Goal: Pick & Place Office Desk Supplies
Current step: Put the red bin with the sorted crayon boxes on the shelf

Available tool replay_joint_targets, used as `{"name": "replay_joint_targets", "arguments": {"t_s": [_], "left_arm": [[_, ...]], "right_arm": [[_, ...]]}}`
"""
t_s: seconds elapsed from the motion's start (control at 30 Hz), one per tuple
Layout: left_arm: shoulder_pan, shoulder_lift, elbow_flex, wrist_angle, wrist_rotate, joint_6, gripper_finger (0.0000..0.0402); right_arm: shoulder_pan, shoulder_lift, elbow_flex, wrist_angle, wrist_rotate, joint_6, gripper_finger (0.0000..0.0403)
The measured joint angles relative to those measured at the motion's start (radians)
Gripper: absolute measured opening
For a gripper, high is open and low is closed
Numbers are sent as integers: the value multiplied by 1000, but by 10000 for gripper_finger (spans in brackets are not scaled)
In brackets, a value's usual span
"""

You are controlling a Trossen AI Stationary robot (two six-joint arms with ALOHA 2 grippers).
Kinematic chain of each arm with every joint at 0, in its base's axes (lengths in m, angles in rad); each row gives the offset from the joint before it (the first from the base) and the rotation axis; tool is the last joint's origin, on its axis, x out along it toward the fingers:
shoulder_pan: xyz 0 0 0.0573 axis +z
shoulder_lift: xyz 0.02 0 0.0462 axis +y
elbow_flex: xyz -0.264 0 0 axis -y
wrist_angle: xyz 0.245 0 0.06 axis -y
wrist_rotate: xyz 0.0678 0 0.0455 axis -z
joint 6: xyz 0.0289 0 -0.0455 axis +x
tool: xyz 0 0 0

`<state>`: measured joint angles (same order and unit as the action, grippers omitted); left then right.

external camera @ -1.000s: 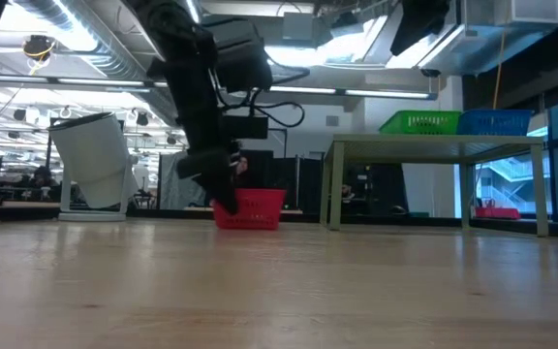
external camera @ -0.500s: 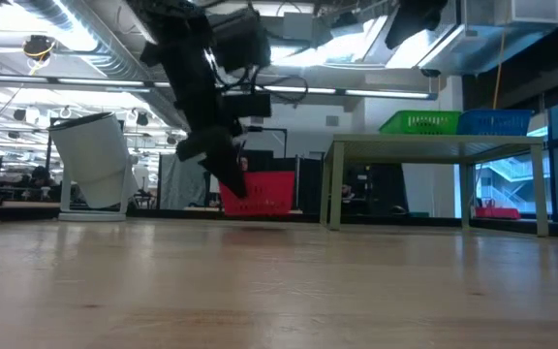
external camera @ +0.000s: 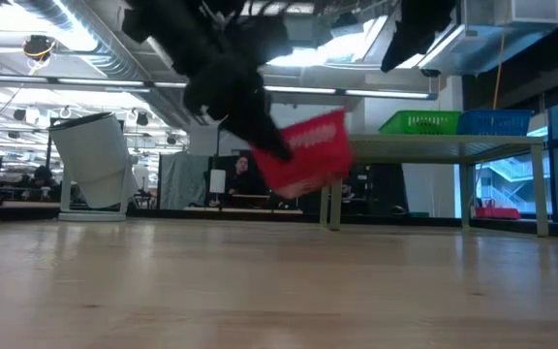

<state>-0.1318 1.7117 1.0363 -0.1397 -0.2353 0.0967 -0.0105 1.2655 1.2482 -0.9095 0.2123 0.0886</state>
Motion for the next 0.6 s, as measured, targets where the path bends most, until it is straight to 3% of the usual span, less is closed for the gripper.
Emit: {"name": "replay_joint_targets", "arguments": {"t_s": [0.13,0.6], "left_arm": [[-23,20,3,99,2,17,3],[-26,140,0,168,28,-94,3]], "right_arm": [[65,0,-60,76,-2,57,119],[268,7,-189,340,-3,194,119]]}}
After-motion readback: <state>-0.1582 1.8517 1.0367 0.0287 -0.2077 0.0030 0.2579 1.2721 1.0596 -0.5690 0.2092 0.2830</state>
